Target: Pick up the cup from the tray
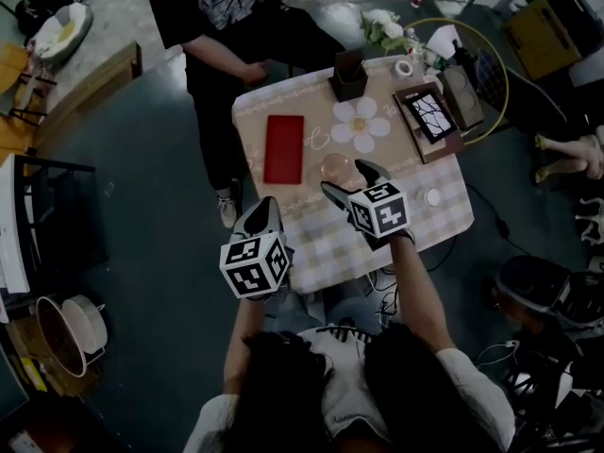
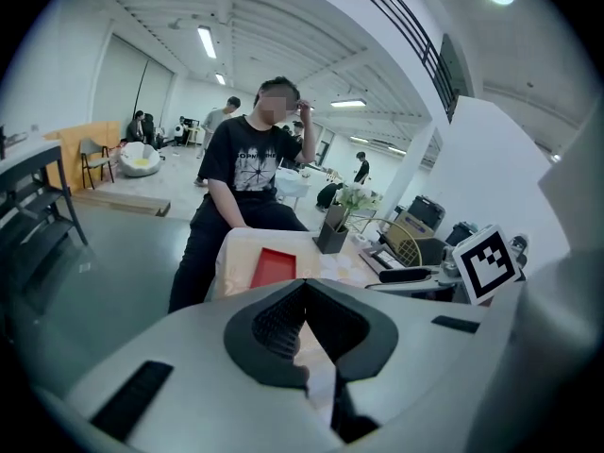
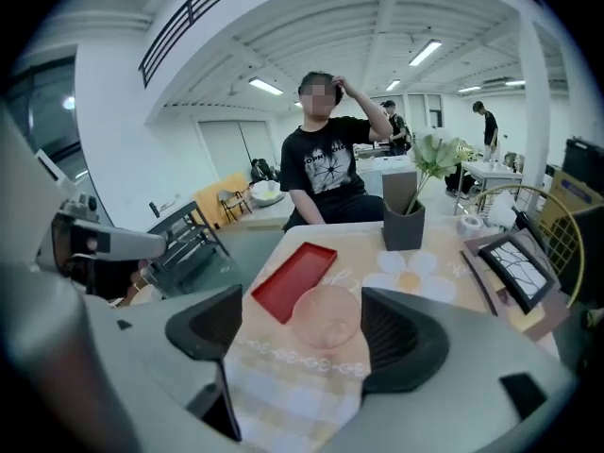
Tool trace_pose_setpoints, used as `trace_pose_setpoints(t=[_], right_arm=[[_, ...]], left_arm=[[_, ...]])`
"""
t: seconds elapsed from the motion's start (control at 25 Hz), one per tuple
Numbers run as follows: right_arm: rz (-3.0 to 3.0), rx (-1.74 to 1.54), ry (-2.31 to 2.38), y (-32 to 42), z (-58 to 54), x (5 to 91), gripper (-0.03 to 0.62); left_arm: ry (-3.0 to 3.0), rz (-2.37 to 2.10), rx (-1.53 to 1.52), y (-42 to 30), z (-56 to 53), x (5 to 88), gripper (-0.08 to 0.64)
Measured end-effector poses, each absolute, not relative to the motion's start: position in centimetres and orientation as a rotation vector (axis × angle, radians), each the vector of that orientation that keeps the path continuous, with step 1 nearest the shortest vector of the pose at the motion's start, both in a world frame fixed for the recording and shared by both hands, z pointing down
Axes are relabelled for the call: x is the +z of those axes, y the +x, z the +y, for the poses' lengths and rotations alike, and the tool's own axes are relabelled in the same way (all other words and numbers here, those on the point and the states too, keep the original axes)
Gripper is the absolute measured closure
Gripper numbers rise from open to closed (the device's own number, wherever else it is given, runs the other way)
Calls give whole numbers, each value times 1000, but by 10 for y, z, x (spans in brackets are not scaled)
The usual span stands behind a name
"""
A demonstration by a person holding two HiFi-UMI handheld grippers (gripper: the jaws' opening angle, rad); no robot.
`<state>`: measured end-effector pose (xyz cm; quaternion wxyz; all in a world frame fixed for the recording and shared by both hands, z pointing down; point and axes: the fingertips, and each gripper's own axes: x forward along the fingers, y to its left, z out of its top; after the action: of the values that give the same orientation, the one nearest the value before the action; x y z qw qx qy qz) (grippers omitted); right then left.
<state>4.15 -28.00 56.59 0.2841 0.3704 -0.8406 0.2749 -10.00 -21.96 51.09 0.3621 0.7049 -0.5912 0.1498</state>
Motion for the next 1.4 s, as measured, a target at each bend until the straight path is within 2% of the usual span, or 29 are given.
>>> trace_pose_setpoints(t=[0.36,0.4,0.48,0.56,0.64,0.68,0.84,1.4], right_arm=[[-2475,855,906,24,-240,483,204],[-2476,816,921,23,-236,476,240],[-2461,730,960,24,-227,465,370],[-2446,689,996,24,-218,458,438],[-2431,688,1076,28,-212,453,557],[-2423,699,1123,30,-210,452,580],[-2408,765,1263,37,-193,451,583],[-2300,682,1405,35,-161,451,583]], left_arm=[[1936,-1467,330,-81,-206,478,554],[1949,-1461,322,-79,-204,473,554],[1978,-1451,312,-75,-199,465,554],[2006,-1441,307,-71,-193,459,554],[2032,-1428,307,-66,-186,453,554],[2043,-1421,309,-64,-182,451,554],[2081,-1394,310,-59,-165,444,554],[2126,-1357,307,-63,-135,438,554]])
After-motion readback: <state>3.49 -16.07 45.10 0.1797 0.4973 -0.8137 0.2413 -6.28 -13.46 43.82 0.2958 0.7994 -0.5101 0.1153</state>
